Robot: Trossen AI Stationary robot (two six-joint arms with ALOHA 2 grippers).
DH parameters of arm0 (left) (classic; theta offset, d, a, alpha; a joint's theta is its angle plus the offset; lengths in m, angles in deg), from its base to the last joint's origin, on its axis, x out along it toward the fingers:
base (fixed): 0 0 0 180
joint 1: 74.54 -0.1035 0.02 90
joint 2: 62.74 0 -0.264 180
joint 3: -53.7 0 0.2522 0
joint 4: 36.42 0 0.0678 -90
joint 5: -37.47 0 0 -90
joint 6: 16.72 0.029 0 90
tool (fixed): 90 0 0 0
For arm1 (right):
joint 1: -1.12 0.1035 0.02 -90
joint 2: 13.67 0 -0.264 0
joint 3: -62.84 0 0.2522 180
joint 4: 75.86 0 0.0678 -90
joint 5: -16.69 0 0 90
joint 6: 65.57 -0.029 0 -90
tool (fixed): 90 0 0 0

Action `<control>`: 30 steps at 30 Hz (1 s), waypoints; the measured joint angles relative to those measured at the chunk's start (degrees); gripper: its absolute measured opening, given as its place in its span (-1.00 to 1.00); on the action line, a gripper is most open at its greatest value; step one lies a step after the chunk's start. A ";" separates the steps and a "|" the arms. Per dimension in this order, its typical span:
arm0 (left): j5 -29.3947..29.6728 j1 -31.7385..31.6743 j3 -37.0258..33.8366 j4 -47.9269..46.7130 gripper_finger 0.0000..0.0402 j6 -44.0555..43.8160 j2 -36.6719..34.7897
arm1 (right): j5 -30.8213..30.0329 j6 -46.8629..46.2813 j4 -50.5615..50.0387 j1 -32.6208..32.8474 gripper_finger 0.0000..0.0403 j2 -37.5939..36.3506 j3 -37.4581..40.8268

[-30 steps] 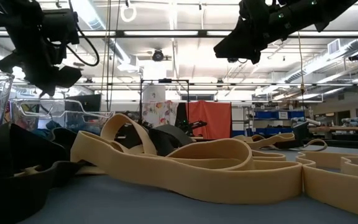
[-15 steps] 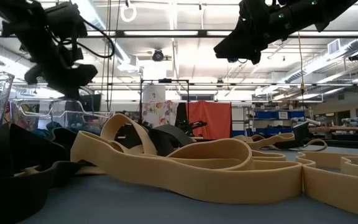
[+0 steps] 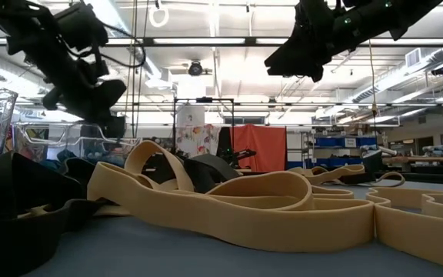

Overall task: Sort rubber bands into baskets
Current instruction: Put the blue rubber band into the top transparent bin, then put the black rubber band into the bottom left transparent bin

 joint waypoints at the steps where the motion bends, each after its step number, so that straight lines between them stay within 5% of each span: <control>1: -1.46 0.02 -0.01 1.54 -0.30 1.56 -0.15 | -0.04 -0.45 -0.02 0.18 -0.20 0.69 0.00; 30: -5.17 7.18 -1.03 12.40 -0.29 10.47 -7.12 | 0.55 6.16 11.62 -2.40 -0.19 26.24 0.00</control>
